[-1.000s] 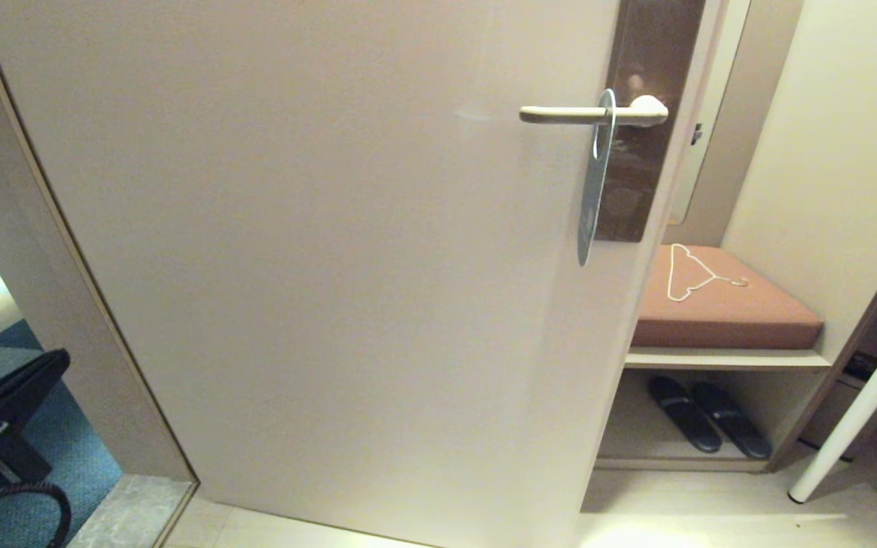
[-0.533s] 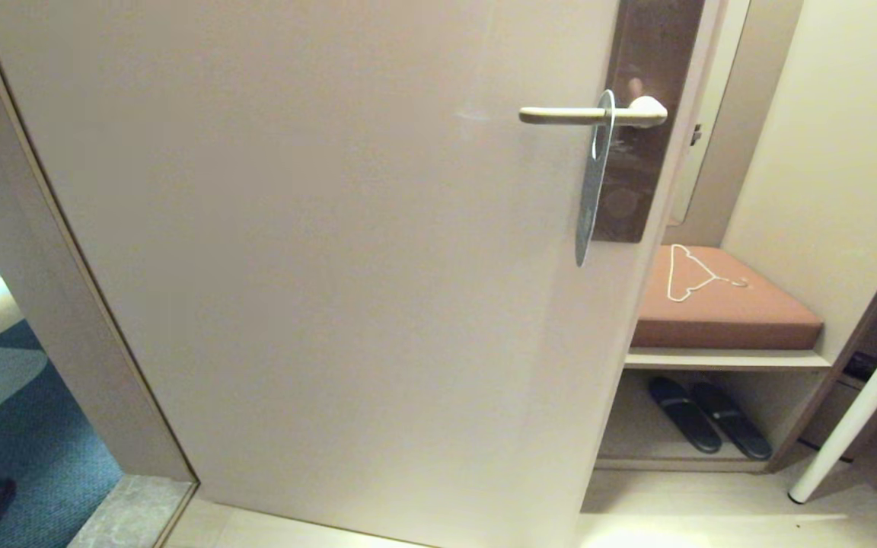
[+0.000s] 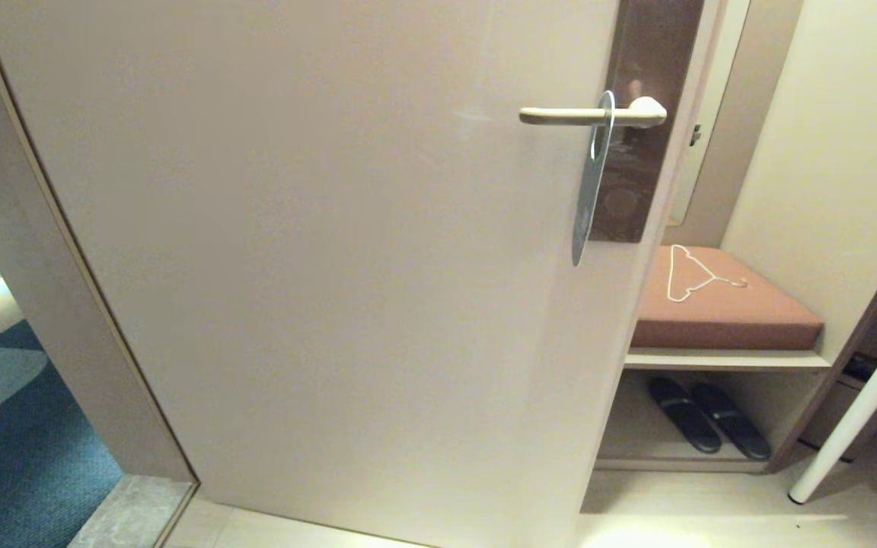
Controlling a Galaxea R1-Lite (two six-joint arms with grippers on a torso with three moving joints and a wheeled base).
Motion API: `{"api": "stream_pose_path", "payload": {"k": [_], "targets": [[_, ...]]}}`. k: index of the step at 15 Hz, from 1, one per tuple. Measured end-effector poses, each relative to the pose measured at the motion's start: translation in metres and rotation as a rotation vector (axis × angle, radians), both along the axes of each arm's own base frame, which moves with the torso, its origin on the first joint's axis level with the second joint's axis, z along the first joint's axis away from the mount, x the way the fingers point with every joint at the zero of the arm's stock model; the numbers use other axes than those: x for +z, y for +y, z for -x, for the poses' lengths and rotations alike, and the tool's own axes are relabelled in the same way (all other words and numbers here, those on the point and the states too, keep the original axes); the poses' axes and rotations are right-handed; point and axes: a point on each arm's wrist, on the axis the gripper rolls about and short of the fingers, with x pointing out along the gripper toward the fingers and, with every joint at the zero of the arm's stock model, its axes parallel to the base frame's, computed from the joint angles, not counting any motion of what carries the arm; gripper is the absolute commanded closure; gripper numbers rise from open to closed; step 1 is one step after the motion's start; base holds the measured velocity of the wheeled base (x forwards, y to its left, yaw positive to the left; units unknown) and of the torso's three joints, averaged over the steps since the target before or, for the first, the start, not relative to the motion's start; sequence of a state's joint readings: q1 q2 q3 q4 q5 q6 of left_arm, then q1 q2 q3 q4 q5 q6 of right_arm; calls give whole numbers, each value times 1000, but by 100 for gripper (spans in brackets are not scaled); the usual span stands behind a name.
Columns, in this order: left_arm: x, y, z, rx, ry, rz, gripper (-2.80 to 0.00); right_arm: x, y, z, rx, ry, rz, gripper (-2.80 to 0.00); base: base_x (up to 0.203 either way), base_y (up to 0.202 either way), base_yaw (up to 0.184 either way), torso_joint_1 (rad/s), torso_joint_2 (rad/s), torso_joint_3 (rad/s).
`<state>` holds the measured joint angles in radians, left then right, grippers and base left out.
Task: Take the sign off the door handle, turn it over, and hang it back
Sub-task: Hang the sign back with the other side facing out
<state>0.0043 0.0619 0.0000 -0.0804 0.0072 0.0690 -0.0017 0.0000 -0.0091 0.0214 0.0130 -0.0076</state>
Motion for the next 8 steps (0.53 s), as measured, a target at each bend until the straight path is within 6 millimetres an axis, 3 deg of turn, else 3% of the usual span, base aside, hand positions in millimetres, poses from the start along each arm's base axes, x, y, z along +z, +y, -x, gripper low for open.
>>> {"api": "stream_pose_path", "payload": {"k": [8], "targets": [[-9, 0, 5, -9, 14, 39, 0, 0, 0, 0, 0, 0, 0, 0, 0, 0, 0, 0, 0, 0]]}}
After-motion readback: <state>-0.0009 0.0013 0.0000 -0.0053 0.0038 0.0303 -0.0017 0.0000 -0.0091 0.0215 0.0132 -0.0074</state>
